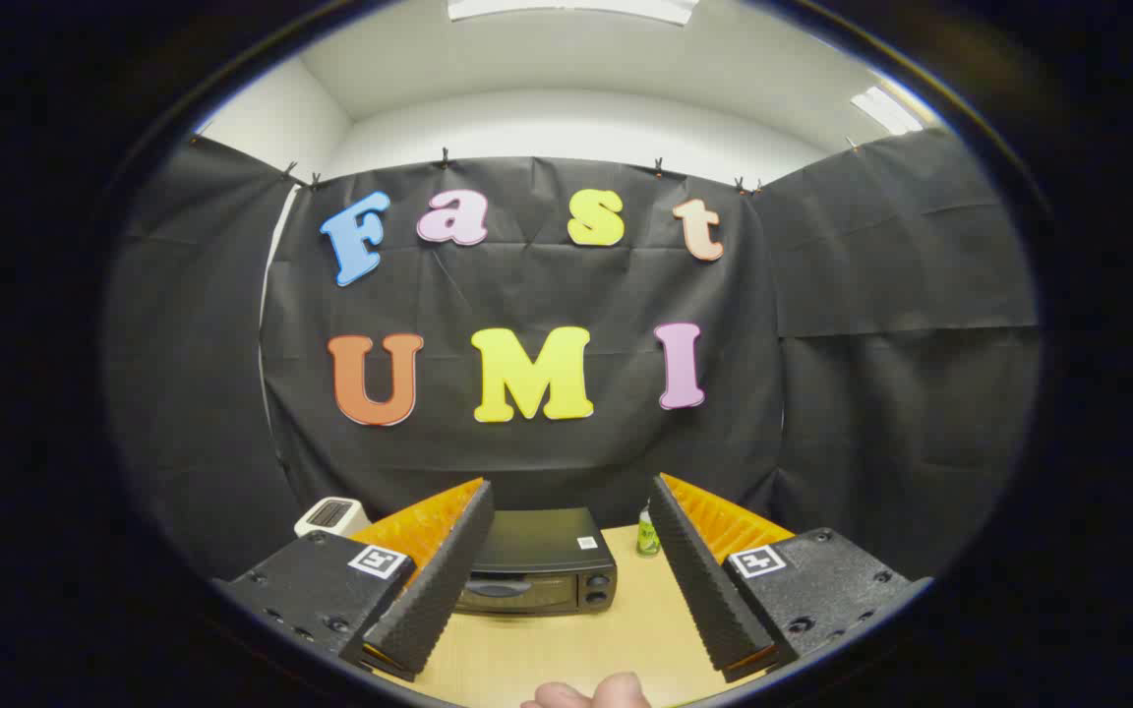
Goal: Open the toaster oven, put the food inside, and close the toaster oven door.
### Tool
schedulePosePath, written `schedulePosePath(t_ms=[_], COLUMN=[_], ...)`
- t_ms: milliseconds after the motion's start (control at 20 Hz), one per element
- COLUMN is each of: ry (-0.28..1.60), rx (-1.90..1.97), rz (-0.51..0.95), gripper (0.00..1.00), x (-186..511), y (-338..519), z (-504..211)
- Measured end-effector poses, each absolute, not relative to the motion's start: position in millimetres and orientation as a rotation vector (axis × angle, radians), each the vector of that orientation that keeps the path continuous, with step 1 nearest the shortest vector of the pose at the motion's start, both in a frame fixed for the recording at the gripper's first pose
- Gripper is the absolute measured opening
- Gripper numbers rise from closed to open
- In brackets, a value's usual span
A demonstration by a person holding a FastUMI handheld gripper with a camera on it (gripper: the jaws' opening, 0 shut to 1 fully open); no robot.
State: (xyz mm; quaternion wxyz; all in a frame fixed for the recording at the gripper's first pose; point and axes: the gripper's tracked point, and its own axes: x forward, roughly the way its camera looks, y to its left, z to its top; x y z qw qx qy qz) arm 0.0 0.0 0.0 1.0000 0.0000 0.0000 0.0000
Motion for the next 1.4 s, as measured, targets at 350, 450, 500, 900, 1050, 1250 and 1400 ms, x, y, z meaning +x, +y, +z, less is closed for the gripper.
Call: schedulePosePath(t_ms=[350,450,500,900,1050,1250,1400], ry=[0.003,0.007,0.008,0.023,0.032,0.05,0.074], rx=[0.008,0.01,0.014,0.021,0.026,0.033,0.041], rz=[-0.007,-0.012,-0.011,0.01,0.014,0.033,0.052], gripper=[1.0,1.0,1.0,1.0,1.0,1.0,1.0], x=[-0.1,1.2,0.8,6.1,10.7,20.3,33.2], y=[-7.1,-9.1,-8.3,0.3,1.5,7.1,13.4], z=[-0.1,0.7,0.8,-2.7,-5.1,-11.6,-19.9])
